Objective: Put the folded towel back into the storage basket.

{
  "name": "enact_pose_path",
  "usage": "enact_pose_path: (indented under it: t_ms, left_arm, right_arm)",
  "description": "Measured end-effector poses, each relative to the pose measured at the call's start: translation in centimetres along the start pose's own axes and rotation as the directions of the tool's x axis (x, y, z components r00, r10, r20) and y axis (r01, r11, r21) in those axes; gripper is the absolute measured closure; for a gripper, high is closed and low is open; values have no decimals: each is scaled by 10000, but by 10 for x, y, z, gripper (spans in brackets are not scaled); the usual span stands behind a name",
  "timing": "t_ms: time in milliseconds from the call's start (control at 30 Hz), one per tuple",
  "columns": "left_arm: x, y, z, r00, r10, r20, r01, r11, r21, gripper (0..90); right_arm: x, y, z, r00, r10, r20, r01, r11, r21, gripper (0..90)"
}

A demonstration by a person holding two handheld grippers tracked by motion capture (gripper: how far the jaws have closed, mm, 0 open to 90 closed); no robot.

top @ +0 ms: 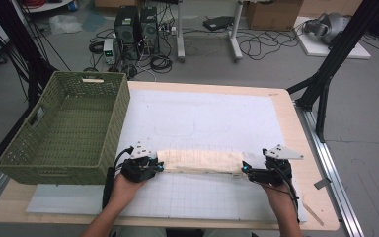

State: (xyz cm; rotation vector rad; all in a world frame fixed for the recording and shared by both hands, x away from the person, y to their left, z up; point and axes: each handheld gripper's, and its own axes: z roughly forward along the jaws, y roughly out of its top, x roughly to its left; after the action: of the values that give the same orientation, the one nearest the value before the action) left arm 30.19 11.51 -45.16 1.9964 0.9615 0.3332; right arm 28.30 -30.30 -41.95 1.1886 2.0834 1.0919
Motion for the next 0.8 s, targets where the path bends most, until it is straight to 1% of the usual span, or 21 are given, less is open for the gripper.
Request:
enact_pose_path:
  t_ms: [100, 167, 233, 267, 333, 367, 433, 467, 567, 633, 667, 733, 800]
  left_arm:
    - [0, 0, 0, 10000, -38, 77, 39, 10000, -28, 787]
    - [1, 0, 0, 9999, -108, 108, 109, 9999, -35, 794]
    - [1, 0, 0, 9999, -89, 100, 89, 10000, 6, 798]
    - [1, 0, 0, 9998, -144, 113, 144, 9999, -33, 797]
    - [2, 0, 0, 9997, -196, 151, 196, 9998, -16, 797]
    - [2, 0, 0, 9996, -235, 161, 235, 9997, -41, 797]
    - [2, 0, 0, 9995, -248, 178, 249, 9997, -31, 795]
    - [3, 0, 0, 9995, -246, 181, 246, 9997, -32, 794]
    - [2, 0, 0, 9993, -308, 198, 309, 9995, -51, 794]
    - [3, 0, 0, 9995, -256, 192, 257, 9997, -34, 794]
    - [3, 0, 0, 9995, -250, 191, 251, 9997, -34, 794]
    - [3, -1, 0, 9995, -257, 198, 258, 9997, -39, 794]
    - [2, -1, 0, 9995, -250, 192, 251, 9997, -30, 794]
  right_arm:
    - [3, 0, 3, 10000, 21, -97, -19, 9999, 157, 120]
    - [6, 1, 6, 9996, 67, -263, -61, 9997, 245, 120]
    - [11, 1, 10, 9994, -14, -357, 29, 9992, 399, 129]
    - [13, 2, 12, 9992, -84, -401, 105, 9986, 510, 171]
    - [16, 2, 16, 9987, -207, -456, 241, 9968, 757, 310]
    - [18, 2, 17, 9986, -224, -470, 262, 9963, 817, 340]
    - [20, 2, 21, 9984, -211, -533, 260, 9955, 914, 392]
    - [21, 2, 23, 9979, -284, -588, 344, 9941, 1033, 412]
    - [24, -1, 31, 9971, -374, -658, 482, 9840, 1717, 478]
    - [22, -3, 33, 9974, -147, -701, 269, 9841, 1754, 512]
    - [22, -3, 33, 9976, 45, -687, 81, 9833, 1817, 538]
    - [20, -4, 34, 9966, 162, -807, -13, 9835, 1809, 572]
    - [20, -4, 33, 9963, 254, -818, -99, 9828, 1845, 579]
